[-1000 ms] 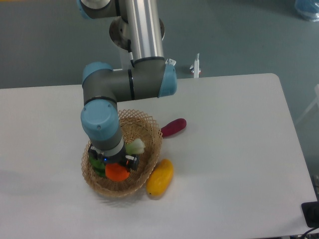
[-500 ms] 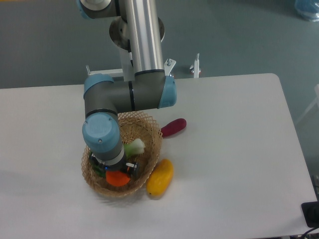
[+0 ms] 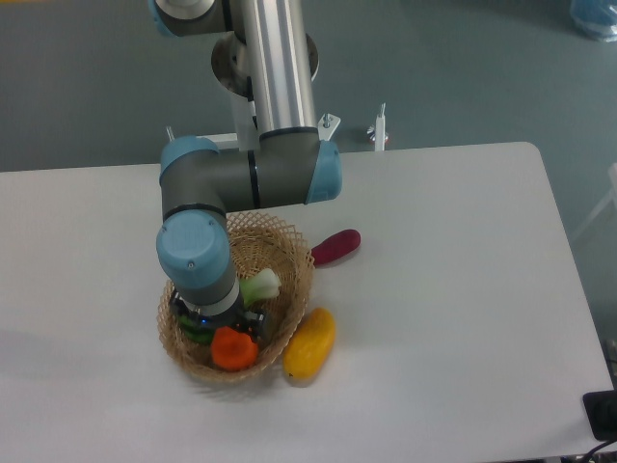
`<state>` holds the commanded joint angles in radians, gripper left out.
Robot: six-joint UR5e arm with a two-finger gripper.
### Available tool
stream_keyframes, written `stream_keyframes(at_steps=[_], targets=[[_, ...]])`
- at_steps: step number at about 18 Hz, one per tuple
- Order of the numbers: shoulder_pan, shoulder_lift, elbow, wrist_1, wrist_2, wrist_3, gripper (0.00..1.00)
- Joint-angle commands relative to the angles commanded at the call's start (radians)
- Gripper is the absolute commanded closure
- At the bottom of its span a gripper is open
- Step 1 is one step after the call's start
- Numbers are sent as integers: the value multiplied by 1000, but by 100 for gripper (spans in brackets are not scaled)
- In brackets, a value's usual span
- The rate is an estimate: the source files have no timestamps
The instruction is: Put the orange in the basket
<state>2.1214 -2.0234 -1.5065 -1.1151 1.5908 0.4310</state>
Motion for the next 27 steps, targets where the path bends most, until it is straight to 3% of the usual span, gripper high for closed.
stream_keyframes(at_steps=[4, 9, 17, 27], targets=[[61, 22, 63, -40, 0, 18, 0], [141, 38, 114, -74, 2, 153, 0], [320, 81, 114, -92, 3, 492, 0], [396, 98, 86, -92, -3, 543, 0]])
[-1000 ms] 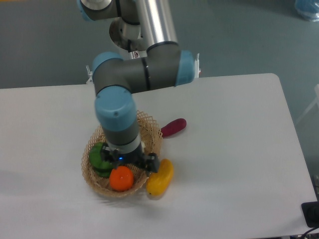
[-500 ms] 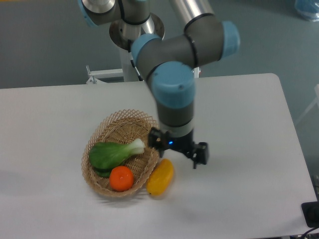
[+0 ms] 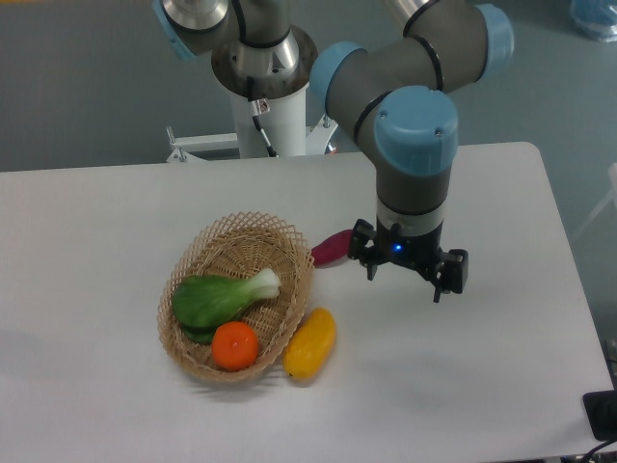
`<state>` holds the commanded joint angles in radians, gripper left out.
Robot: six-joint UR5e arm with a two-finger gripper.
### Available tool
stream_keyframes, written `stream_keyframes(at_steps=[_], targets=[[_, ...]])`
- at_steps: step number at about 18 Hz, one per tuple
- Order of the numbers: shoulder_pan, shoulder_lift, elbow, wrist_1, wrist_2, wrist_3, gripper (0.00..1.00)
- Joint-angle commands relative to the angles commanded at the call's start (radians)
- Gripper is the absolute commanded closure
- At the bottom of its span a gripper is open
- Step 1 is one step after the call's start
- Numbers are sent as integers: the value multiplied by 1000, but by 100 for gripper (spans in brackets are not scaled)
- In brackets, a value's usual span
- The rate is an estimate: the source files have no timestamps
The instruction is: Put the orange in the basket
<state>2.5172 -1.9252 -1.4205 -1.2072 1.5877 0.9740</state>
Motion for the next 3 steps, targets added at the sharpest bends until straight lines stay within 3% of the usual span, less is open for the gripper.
stream_keyframes(at_steps=[3], targets=[[8, 0, 0, 0, 0, 12, 0]])
